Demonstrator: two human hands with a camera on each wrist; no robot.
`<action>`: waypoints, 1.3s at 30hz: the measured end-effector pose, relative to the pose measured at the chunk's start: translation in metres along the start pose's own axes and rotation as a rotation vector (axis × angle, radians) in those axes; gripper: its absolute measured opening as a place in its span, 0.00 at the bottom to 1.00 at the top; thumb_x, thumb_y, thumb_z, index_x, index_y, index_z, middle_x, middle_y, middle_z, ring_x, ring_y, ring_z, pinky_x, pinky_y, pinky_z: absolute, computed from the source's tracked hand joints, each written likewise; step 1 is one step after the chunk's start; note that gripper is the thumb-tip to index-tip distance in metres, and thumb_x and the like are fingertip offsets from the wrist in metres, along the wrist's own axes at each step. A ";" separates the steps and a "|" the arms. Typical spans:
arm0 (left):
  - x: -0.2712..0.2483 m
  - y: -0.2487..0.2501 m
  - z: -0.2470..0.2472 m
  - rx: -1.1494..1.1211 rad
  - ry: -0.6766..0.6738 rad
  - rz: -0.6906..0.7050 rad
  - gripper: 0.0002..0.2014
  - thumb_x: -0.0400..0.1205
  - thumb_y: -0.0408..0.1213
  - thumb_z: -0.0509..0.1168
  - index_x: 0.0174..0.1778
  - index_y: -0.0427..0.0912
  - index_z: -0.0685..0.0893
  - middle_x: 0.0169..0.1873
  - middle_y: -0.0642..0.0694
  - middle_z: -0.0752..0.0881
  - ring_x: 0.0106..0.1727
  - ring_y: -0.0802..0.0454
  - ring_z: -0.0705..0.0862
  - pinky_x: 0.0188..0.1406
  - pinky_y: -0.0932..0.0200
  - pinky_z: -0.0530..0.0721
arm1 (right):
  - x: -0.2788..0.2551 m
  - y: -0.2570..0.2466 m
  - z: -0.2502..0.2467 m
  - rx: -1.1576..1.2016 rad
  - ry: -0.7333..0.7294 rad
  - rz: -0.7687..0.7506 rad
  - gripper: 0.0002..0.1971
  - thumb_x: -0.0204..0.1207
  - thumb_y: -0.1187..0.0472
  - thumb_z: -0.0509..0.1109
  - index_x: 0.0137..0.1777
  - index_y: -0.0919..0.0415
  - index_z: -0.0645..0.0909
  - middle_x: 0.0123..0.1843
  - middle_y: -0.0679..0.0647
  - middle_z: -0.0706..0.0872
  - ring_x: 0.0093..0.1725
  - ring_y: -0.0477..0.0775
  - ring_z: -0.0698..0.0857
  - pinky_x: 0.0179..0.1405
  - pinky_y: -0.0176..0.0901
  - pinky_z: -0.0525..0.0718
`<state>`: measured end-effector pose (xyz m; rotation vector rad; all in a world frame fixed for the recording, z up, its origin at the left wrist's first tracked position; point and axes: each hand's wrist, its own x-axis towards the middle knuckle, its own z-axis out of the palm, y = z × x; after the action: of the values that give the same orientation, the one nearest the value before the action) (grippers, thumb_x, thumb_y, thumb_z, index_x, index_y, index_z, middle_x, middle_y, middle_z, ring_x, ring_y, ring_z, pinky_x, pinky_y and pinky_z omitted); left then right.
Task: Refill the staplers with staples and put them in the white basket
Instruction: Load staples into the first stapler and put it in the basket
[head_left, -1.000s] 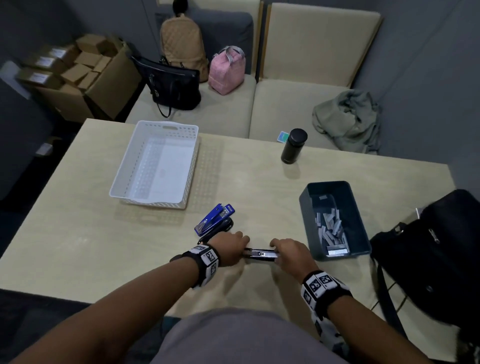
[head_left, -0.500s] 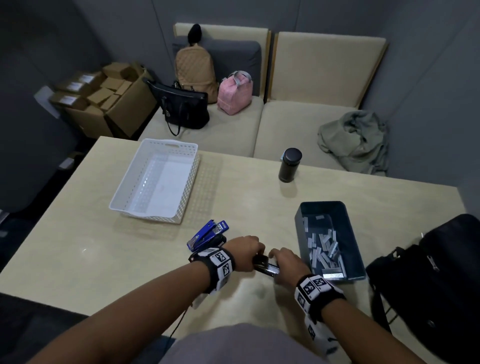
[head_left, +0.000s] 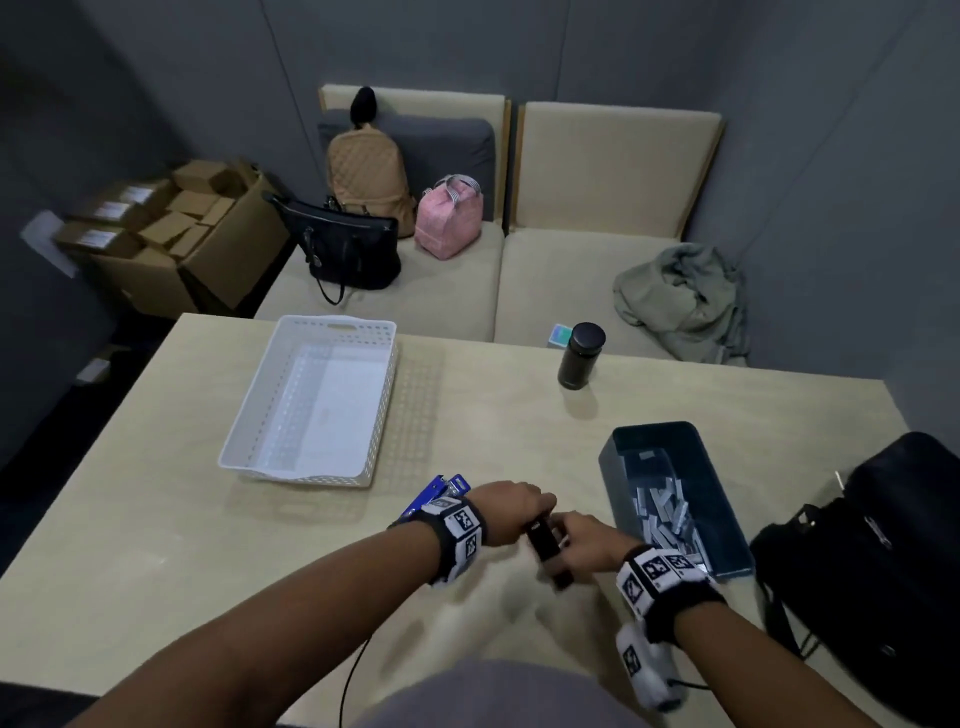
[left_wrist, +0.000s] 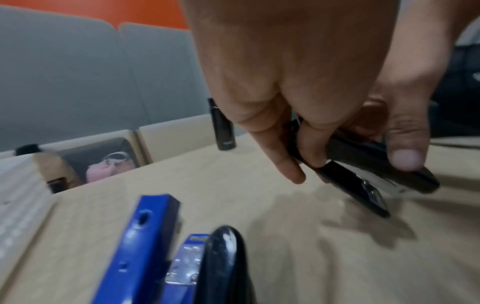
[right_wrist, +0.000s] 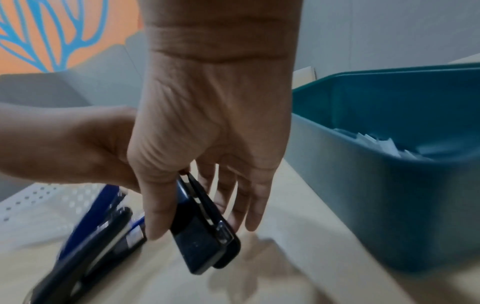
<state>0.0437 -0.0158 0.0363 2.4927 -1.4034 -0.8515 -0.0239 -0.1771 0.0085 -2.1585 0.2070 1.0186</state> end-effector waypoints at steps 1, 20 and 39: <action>-0.003 -0.006 -0.011 -0.083 0.057 -0.012 0.15 0.75 0.24 0.62 0.58 0.37 0.76 0.51 0.34 0.84 0.50 0.33 0.84 0.43 0.46 0.79 | 0.002 -0.010 -0.008 0.026 0.010 -0.014 0.30 0.59 0.54 0.82 0.62 0.55 0.78 0.53 0.50 0.85 0.51 0.51 0.84 0.55 0.46 0.84; -0.095 -0.212 -0.113 -1.053 0.758 -0.832 0.24 0.83 0.51 0.62 0.71 0.43 0.69 0.44 0.41 0.85 0.36 0.41 0.86 0.25 0.49 0.87 | 0.087 -0.195 -0.029 0.233 0.187 -0.251 0.31 0.72 0.55 0.76 0.75 0.55 0.73 0.65 0.52 0.78 0.62 0.57 0.84 0.59 0.50 0.82; -0.023 -0.256 -0.097 -0.624 0.438 -0.978 0.22 0.85 0.41 0.57 0.73 0.36 0.73 0.69 0.34 0.80 0.68 0.35 0.80 0.66 0.47 0.80 | 0.108 -0.108 -0.019 0.065 0.166 -0.094 0.23 0.74 0.55 0.74 0.68 0.56 0.78 0.64 0.57 0.79 0.60 0.54 0.82 0.57 0.42 0.80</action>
<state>0.2763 0.1301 0.0237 2.4967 0.2665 -0.6288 0.1065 -0.0954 -0.0024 -2.1732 0.2119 0.7706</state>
